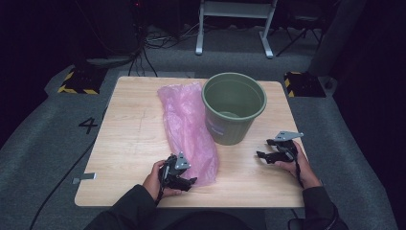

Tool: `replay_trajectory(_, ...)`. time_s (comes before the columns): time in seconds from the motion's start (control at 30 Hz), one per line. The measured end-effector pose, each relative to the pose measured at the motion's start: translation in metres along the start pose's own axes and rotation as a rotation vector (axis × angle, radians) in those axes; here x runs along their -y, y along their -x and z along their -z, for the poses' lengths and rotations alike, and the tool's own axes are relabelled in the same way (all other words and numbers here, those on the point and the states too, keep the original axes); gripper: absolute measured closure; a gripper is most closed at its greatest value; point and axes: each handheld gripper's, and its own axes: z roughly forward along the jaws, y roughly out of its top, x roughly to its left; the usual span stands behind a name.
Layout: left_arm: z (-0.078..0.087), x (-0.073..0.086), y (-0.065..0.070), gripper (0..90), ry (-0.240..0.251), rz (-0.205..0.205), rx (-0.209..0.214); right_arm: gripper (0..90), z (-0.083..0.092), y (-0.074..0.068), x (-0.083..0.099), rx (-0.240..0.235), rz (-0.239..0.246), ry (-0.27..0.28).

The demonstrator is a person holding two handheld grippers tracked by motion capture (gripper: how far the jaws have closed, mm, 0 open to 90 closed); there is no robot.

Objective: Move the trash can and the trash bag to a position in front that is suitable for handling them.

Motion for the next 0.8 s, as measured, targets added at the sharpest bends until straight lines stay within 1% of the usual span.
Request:
replay_trajectory(0.03, 0.002, 0.0, 0.001, 21.5, 0.005, -0.011, -0.007, 23.2, 0.0, -0.001, 0.0, 0.003, 0.002, 0.002)
replay_trajectory(0.07, 0.005, 0.0, 0.002, 20.0, 0.022, -0.013, -0.008, 23.1, 0.0, -0.001, 0.0, 0.005, 0.003, 0.002)
replay_trajectory(0.13, 0.013, 0.0, 0.001, 18.9, 0.046, -0.012, -0.011, 23.0, 0.0, -0.001, 0.0, 0.004, 0.002, 0.001)
replay_trajectory(0.17, 0.017, 0.0, 0.001, 17.4, 0.056, -0.011, -0.023, 22.8, 0.0, -0.001, 0.0, 0.003, 0.0, 0.001)
replay_trajectory(0.23, 0.027, 0.001, 0.001, 17.6, 0.093, -0.007, -0.033, 22.8, 0.0, 0.0, 0.0, 0.003, -0.004, -0.001)
replay_trajectory(0.27, 0.036, 0.002, -0.002, 17.7, 0.116, -0.003, -0.048, 22.7, 0.0, 0.0, 0.0, 0.001, -0.004, -0.001)
replay_trajectory(0.3, 0.036, 0.002, -0.002, 17.7, 0.116, -0.003, -0.048, 22.7, 0.0, 0.0, 0.0, 0.001, -0.004, -0.001)
replay_trajectory(0.33, 0.041, 0.002, -0.003, 17.7, 0.127, -0.001, -0.059, 22.7, 0.0, 0.0, 0.0, 0.001, -0.004, -0.001)
replay_trajectory(0.37, 0.045, 0.003, -0.006, 17.7, 0.14, 0.005, -0.068, 22.7, 0.0, 0.0, 0.0, 0.001, -0.004, -0.001)
replay_trajectory(0.4, 0.053, 0.004, -0.013, 17.9, 0.153, 0.02, -0.089, 22.7, 0.0, 0.0, 0.0, 0.001, -0.004, -0.001)
replay_trajectory(0.43, 0.053, 0.004, -0.013, 17.9, 0.153, 0.02, -0.089, 22.6, 0.0, 0.0, 0.0, 0.001, -0.004, -0.001)
replay_trajectory(0.5, 0.059, 0.004, -0.025, 17.9, 0.17, 0.04, -0.111, 22.6, 0.0, 0.0, 0.0, 0.0, -0.006, -0.002)
replay_trajectory(0.53, 0.063, 0.004, -0.042, 18.0, 0.177, 0.069, -0.134, 22.6, 0.0, 0.0, 0.0, -0.001, -0.006, -0.003)
replay_trajectory(0.57, 0.063, 0.004, -0.042, 18.3, 0.177, 0.069, -0.134, 22.6, 0.0, 0.0, 0.0, -0.001, -0.006, -0.003)
replay_trajectory(0.6, 0.063, 0.006, -0.06, 18.3, 0.17, 0.109, -0.141, 22.5, 0.0, 0.0, 0.0, -0.002, -0.006, -0.003)
replay_trajectory(0.63, 0.063, 0.006, -0.06, 18.2, 0.17, 0.109, -0.141, 22.5, 0.0, 0.0, 0.0, -0.002, -0.006, -0.003)
replay_trajectory(0.67, 0.061, 0.007, -0.069, 18.2, 0.164, 0.124, -0.145, 22.5, 0.0, 0.0, 0.0, -0.001, -0.006, -0.002)
replay_trajectory(0.7, 0.06, 0.009, -0.078, 18.3, 0.169, 0.134, -0.135, 22.5, 0.0, 0.0, 0.0, -0.002, -0.007, -0.002)
replay_trajectory(0.73, 0.057, 0.011, -0.085, 18.3, 0.177, 0.153, -0.12, 22.5, 0.0, 0.0, 0.0, -0.002, -0.006, -0.002)
replay_trajectory(0.77, 0.053, 0.013, -0.093, 18.4, 0.17, 0.159, -0.12, 22.5, -0.001, 0.0, 0.0, -0.003, -0.006, -0.002)
replay_trajectory(0.8, 0.045, 0.014, -0.105, 19.4, 0.17, 0.193, -0.097, 22.4, -0.001, 0.0, 0.0, -0.003, -0.004, -0.001)
